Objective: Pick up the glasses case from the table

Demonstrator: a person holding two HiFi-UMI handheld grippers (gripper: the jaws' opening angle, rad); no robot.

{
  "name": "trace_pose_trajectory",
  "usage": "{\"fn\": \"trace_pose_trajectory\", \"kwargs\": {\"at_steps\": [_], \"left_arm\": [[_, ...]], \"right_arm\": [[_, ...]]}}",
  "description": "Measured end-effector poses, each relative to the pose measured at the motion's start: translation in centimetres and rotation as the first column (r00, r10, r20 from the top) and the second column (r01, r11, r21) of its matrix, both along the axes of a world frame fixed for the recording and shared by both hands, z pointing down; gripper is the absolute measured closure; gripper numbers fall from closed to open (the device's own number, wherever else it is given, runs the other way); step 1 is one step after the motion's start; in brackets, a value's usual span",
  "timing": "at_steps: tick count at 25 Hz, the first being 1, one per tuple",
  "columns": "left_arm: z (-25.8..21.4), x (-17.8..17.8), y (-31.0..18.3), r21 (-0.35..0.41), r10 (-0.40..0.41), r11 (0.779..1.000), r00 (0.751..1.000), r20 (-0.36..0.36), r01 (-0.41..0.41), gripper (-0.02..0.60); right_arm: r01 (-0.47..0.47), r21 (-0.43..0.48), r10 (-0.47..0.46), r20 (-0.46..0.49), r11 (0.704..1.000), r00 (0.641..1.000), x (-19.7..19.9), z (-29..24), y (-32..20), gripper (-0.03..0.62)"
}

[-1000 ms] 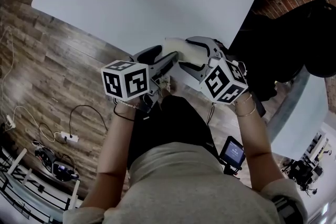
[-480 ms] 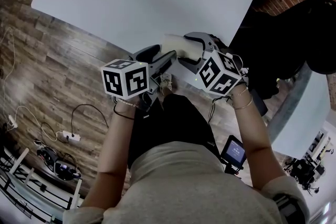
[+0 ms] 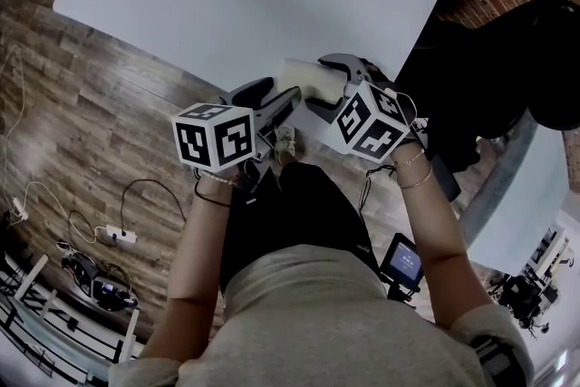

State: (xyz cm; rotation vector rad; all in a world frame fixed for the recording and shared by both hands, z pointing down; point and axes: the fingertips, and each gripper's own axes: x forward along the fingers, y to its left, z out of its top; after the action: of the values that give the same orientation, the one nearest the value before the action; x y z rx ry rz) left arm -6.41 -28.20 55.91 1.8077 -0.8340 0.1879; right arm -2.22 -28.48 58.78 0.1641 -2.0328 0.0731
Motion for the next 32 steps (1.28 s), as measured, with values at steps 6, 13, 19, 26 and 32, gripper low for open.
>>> {"fn": "trace_pose_trajectory", "kwargs": {"at_steps": [6,13,19,26,32], "left_arm": [[-0.1,0.0,-0.1,0.001,0.001,1.0,1.0,-0.009,-0.001,0.336],[-0.3,0.0,-0.1,0.009,-0.002,1.0,1.0,-0.016,0.003,0.336],[-0.9,0.2,-0.2,0.008,0.018,1.0,0.998,-0.052,-0.017,0.336],[-1.4,1.3,-0.8,-0.001,0.051,0.999,0.994,-0.098,-0.052,0.334],[-1.3,2.3,-1.4,-0.005,0.082,0.997,0.991,-0.106,-0.083,0.336]], "right_arm": [[0.02,-0.045,-0.021,-0.013,0.999,1.0,-0.3,0.2,0.1,0.29],[0.001,-0.036,-0.001,0.006,0.999,1.0,0.0,0.0,0.2,0.303],[-0.038,-0.012,0.039,0.112,0.999,0.993,-0.1,-1.6,0.1,0.304],[0.017,0.019,-0.021,0.217,1.0,0.976,-0.9,-3.2,0.9,0.304],[0.073,0.057,-0.085,0.254,0.996,0.963,-2.1,-3.7,0.9,0.303]]}}
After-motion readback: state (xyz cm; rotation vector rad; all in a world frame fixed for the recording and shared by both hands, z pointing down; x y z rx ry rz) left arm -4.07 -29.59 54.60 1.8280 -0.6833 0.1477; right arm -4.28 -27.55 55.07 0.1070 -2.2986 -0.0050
